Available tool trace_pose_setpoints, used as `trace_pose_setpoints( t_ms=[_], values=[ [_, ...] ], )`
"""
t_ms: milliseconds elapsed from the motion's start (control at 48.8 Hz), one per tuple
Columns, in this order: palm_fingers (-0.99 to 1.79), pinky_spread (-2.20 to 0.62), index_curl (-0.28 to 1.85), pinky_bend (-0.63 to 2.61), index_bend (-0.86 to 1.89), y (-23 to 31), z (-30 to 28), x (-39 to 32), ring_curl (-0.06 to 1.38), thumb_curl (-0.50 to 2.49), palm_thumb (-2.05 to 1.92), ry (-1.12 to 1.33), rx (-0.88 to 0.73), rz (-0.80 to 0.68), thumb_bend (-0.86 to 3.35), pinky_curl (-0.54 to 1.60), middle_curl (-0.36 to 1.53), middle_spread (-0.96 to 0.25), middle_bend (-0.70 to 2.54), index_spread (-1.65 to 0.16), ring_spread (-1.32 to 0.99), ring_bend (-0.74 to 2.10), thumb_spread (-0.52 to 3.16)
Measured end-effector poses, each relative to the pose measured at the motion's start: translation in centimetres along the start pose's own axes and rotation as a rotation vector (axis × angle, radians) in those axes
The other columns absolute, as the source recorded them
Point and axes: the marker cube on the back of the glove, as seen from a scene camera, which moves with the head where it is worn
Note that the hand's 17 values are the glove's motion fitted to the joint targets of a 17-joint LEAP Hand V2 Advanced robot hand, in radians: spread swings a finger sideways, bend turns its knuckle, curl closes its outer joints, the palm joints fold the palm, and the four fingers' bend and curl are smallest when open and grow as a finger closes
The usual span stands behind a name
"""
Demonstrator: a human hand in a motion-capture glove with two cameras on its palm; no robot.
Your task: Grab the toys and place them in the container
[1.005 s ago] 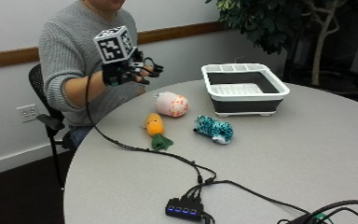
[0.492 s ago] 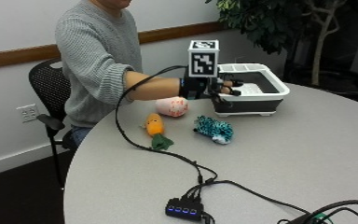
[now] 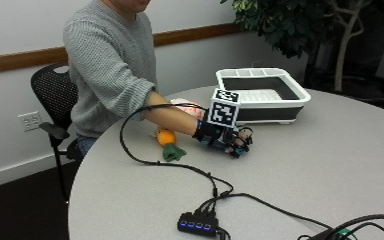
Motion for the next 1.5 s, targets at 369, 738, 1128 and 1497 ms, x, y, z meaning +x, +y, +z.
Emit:
trace_pose_setpoints(
  t_ms=[369,738,1128,1497],
  values=[
    [1.08,-0.37,0.53,1.0,0.61,0.6,-11.4,1.0,0.4,0.57,0.58,-0.195,0.325,0.077,0.21,0.41,0.3,-0.24,0.43,-0.35,-0.44,0.7,1.12],
    [1.02,-0.41,0.7,0.99,0.78,-1.8,-19.5,-11.6,0.49,0.75,0.59,-0.241,0.346,-0.166,0.15,0.45,0.42,-0.28,0.59,-0.29,-0.56,0.73,0.8],
    [0.79,-0.42,0.79,1.05,0.79,-3.2,-17.7,-25.6,0.55,0.87,0.54,-0.204,0.182,-0.35,0.07,0.48,0.5,-0.3,0.51,-0.28,-0.58,0.71,0.73],
    [-0.32,0.0,0.44,1.2,0.12,1.0,-17.7,-20.9,0.33,0.5,-0.06,-0.161,0.115,-0.357,-0.06,0.46,0.28,-0.13,0.06,-0.34,-0.11,0.14,1.12]
  ],
)
